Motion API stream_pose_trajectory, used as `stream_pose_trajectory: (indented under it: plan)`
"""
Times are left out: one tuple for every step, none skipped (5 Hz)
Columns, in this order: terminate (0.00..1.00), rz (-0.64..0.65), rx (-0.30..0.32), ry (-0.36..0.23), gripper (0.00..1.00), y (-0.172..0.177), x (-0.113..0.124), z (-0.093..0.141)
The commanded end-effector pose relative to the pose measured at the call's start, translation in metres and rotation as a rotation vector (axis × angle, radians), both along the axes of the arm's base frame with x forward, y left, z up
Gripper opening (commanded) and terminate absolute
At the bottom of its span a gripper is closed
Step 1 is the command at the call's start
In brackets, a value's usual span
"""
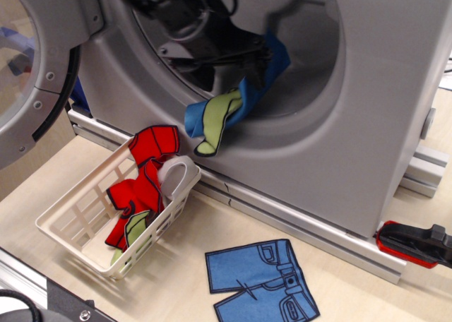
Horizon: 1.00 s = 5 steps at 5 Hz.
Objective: Put clothes in laundry machine
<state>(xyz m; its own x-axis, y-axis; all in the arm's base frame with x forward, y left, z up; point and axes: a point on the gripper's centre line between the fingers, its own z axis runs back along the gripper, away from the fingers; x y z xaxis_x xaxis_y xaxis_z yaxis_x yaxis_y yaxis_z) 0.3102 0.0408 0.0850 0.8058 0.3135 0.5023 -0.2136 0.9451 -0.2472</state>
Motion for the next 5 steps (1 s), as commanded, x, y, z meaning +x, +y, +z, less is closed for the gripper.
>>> stream_pose_trajectory:
  plan:
    - [0.00, -0.119, -0.041, -0.026, 1.00, -0.011, -0.044, 0.044]
    - [0.00, -0.185, -0.063, 0.037, 1.00, -0.025, -0.055, 0.058]
    - [0.00, -0.185, -0.063, 0.037, 1.00, -0.025, -0.055, 0.058]
    - [0.00, -0.185, -0.063, 0.037, 1.00, -0.025, -0.055, 0.058]
    - [1.00, -0.185, -0.063, 0.037, 1.00, -0.025, -0.055, 0.058]
